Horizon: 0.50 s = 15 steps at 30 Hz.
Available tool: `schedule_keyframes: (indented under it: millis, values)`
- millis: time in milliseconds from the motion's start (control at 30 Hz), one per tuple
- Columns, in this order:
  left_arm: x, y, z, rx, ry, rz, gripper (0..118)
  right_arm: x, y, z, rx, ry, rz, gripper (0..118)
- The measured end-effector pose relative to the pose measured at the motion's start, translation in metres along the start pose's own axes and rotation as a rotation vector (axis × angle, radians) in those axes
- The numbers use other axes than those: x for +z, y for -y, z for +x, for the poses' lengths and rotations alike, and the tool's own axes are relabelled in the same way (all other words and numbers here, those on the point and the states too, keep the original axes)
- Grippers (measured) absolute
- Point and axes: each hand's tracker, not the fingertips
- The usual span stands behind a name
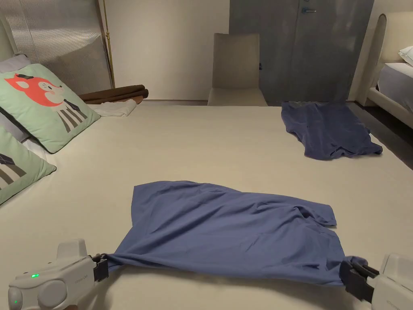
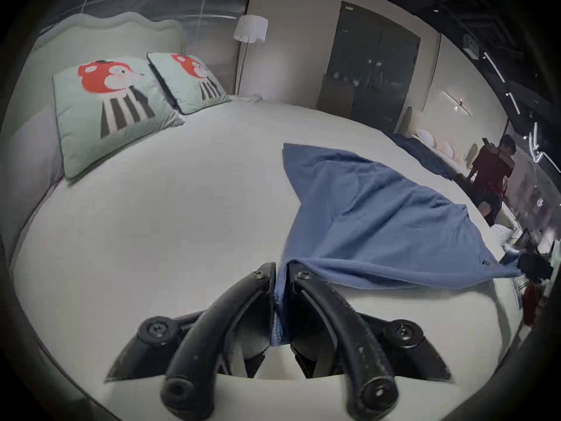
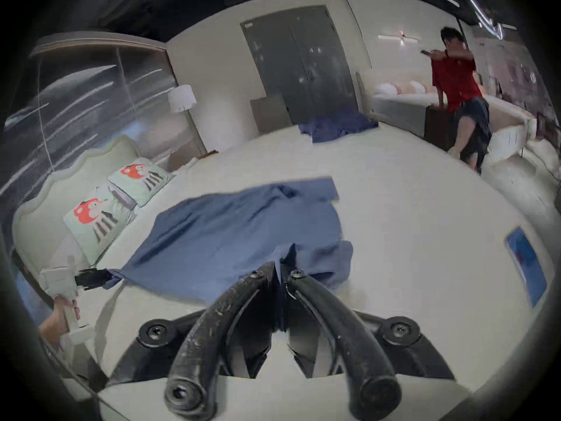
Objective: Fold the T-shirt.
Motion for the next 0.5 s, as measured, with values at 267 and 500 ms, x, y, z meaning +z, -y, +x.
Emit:
schedule_keyframes:
  millis: [267, 500]
  values:
    - [0.058, 0.052, -0.026, -0.001, -0.004, -0.03, 4, 0.069, 0.063, 0.017, -0.034, -0.021, -0.138, 1]
    - [0.103, 0.085, -0.029, -0.078, -0.01, -0.1, 5, 0.094, 0.101, 0.021, 0.003, -0.001, -0.247, 1]
